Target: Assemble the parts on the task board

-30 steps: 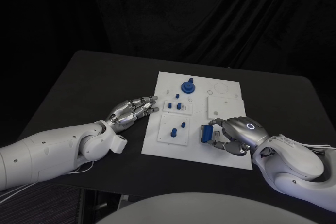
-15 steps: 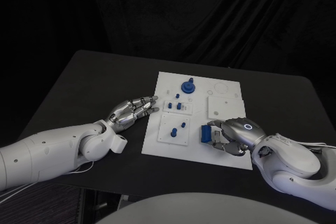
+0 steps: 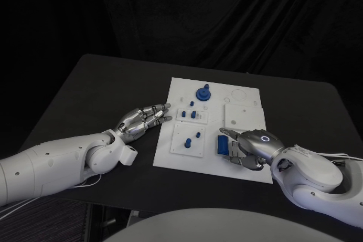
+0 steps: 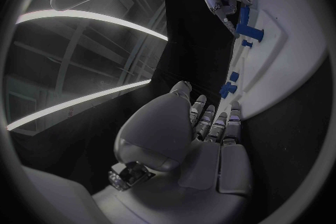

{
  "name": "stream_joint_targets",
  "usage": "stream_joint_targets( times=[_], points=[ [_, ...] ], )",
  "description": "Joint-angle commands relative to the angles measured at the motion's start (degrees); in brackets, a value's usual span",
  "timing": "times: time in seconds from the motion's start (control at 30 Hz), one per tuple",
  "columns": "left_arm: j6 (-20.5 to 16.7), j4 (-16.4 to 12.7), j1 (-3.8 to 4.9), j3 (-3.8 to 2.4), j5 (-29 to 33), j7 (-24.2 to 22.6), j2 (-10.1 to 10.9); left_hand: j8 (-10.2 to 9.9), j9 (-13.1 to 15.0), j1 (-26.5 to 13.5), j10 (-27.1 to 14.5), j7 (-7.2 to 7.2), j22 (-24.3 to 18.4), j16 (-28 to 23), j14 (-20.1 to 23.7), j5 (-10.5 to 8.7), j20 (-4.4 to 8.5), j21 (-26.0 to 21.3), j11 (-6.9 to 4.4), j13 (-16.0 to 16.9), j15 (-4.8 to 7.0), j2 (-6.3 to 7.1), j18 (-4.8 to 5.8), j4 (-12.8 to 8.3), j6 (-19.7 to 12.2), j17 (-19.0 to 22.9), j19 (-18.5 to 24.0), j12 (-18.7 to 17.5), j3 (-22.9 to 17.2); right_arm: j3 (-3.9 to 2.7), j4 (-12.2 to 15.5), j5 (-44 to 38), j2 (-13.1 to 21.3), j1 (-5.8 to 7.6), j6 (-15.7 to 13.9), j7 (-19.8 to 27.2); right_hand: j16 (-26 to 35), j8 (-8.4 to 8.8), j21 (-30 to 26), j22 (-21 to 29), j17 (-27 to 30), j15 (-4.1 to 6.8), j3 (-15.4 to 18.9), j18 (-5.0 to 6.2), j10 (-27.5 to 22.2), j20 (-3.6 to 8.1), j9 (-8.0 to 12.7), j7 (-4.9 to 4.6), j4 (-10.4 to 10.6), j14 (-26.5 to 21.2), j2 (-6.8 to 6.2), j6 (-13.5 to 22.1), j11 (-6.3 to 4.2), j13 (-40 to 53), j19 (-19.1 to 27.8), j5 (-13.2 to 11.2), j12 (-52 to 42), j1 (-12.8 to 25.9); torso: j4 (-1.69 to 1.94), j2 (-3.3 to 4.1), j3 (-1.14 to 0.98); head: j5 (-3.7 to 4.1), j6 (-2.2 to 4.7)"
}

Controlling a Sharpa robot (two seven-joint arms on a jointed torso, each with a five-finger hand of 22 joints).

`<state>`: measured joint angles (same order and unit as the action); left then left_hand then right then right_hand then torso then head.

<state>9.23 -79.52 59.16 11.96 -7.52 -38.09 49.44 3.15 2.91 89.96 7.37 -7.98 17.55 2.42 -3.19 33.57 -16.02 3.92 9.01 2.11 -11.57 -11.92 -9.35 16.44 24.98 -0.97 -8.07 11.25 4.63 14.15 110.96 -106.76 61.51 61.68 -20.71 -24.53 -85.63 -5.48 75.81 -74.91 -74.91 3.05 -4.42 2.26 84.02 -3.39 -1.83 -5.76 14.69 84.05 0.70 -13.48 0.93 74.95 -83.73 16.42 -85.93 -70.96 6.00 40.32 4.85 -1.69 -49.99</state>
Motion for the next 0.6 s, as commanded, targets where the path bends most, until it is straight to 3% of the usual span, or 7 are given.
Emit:
stream_joint_targets(
  times=[0.03,0.27,0.4,0.5,0.6],
  points=[
    [0.1,0.1,-0.38,0.23,-0.1,1.1,-0.1,0.1,0.0,-0.5,0.1,-0.06,0.0,0.4,-0.2,-0.27,-0.29,0.1,0.27,0.1,-0.23,-0.09,0.73,0.2,-0.3,-0.1,0.0,0.2,-0.1,0.00,0.2,0.0,0.3,-0.11,-1.1,0.5,0.3,0.84,-0.3,-10.7,-4.7,0.07,0.1,1.11,0.2,0.09,0.2,0.06,0.3,3.1,-0.07,1.3,-0.51,9.4,0.4,-0.1,0.3,0.8,-0.04,-0.01,-0.03,-0.17,-0.01],
    [0.1,0.1,-0.39,0.23,-0.1,1.0,0.0,0.1,0.0,-0.6,0.1,-0.12,0.0,0.4,-0.2,-0.30,-0.29,0.1,0.29,0.1,-0.22,-0.15,0.73,0.2,-0.2,-0.1,0.0,0.2,-0.1,-0.01,1.5,0.1,1.7,0.52,-4.7,1.4,0.3,1.82,-0.3,-10.7,-4.8,0.29,0.5,1.09,-0.2,0.29,0.2,0.25,0.7,3.1,-0.33,2.5,-0.73,8.9,0.3,-0.2,0.7,1.3,-0.06,0.01,0.00,-0.21,-0.01],
    [0.1,0.1,-0.41,0.23,-0.1,0.9,0.0,0.1,0.0,-0.6,0.1,-0.12,0.0,0.4,-0.2,-0.30,-0.29,0.1,0.29,0.1,-0.22,-0.15,0.73,0.2,-0.2,-0.1,0.0,0.2,-0.1,-0.01,2.5,3.7,2.9,2.26,-5.8,2.2,0.3,1.88,-0.2,-10.7,-4.7,0.16,0.9,1.05,-0.1,0.26,0.2,-0.16,1.1,3.1,-0.94,2.0,-0.48,8.9,0.2,-0.2,0.7,2.0,-0.05,0.01,-0.04,-0.15,-0.01],
    [0.0,0.1,-0.41,0.23,-0.1,0.9,0.0,0.1,0.0,-0.6,0.1,-0.13,0.0,0.4,-0.2,-0.29,-0.29,0.1,0.30,0.1,-0.22,-0.18,0.73,0.2,-0.2,-0.1,0.0,0.2,-0.1,-0.01,2.9,7.3,3.7,3.84,-6.1,2.7,0.2,1.78,-0.2,-10.7,-4.9,-0.05,1.8,1.03,0.1,0.09,0.0,-0.40,1.9,3.2,-2.14,0.4,-0.24,9.1,0.2,-0.1,0.5,3.8,-0.06,0.00,-0.08,-0.10,-0.01],
    [0.0,0.1,-0.42,0.23,-0.1,0.9,0.0,0.1,0.0,-0.6,0.1,-0.13,0.0,0.4,-0.2,-0.29,-0.29,0.1,0.30,0.1,-0.22,-0.18,0.73,0.2,-0.2,-0.1,0.0,0.2,-0.1,0.00,3.4,10.9,4.7,5.48,-5.9,3.2,0.1,0.84,0.0,-10.8,-5.1,-0.38,1.6,0.99,0.6,-0.16,-0.6,-0.95,2.1,3.3,-2.71,-3.7,0.17,9.5,0.1,0.0,0.2,5.6,-0.07,0.00,-0.09,-0.07,-0.01]
  ],
)
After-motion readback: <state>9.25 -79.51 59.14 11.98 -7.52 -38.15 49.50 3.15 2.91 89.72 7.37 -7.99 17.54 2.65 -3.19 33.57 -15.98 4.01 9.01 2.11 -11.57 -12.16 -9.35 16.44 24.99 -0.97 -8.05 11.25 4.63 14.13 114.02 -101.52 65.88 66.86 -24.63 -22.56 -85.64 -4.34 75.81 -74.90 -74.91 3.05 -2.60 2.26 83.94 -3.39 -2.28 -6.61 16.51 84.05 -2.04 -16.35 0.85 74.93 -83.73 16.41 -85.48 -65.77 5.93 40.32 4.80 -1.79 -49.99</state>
